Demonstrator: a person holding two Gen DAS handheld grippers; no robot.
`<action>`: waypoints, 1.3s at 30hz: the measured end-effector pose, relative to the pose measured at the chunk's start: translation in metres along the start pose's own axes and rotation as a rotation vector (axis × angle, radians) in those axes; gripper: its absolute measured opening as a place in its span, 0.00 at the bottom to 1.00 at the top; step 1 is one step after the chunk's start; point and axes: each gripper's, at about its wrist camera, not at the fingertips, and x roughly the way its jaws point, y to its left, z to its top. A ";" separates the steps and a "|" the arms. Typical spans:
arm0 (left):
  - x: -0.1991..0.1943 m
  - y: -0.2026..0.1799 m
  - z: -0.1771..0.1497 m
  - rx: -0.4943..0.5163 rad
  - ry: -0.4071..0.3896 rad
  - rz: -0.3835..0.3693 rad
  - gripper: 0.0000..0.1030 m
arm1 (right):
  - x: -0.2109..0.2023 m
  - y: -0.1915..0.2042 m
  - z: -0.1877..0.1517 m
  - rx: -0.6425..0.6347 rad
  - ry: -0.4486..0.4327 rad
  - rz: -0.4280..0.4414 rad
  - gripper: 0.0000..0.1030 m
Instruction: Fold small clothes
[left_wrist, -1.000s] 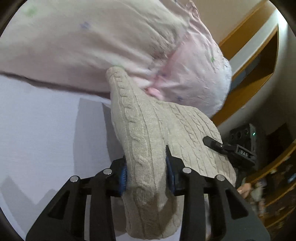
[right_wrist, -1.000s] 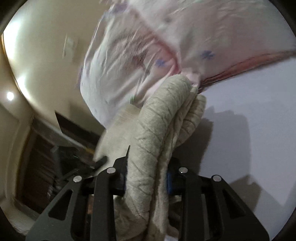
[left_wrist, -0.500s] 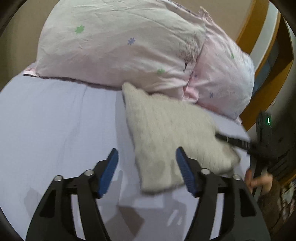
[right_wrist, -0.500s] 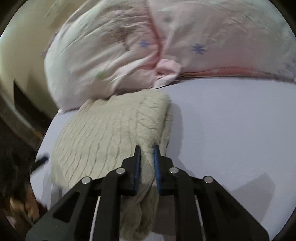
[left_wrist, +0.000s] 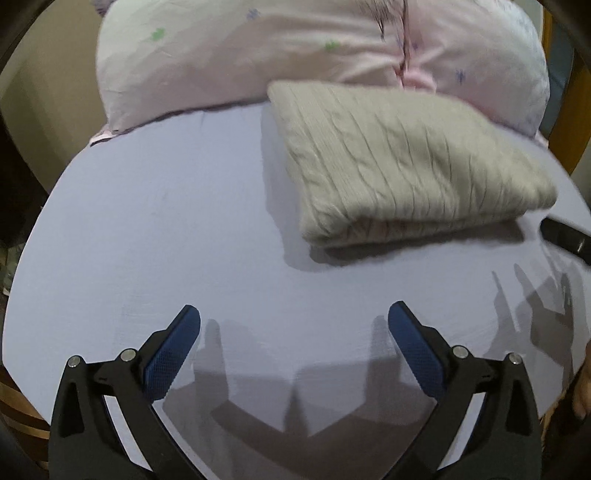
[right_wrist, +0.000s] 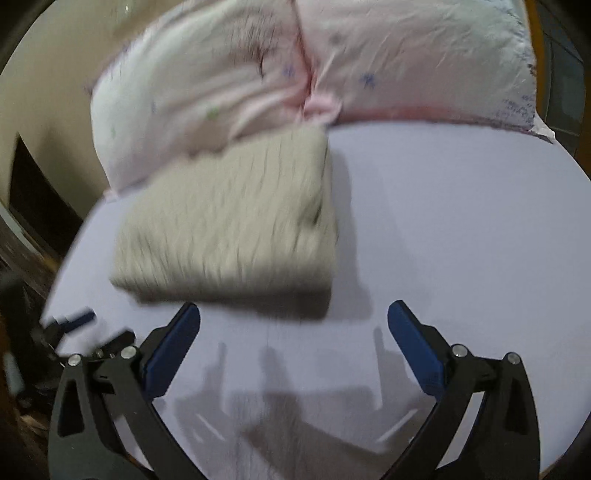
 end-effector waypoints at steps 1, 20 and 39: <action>0.003 -0.003 0.000 0.007 0.009 0.001 0.99 | 0.008 0.005 -0.003 -0.007 0.022 -0.018 0.98; 0.011 0.001 0.007 -0.038 0.030 -0.034 0.99 | 0.028 0.037 -0.031 -0.087 0.061 -0.246 0.98; 0.012 -0.001 0.007 -0.053 0.040 -0.020 0.99 | 0.027 0.037 -0.030 -0.093 0.064 -0.244 0.98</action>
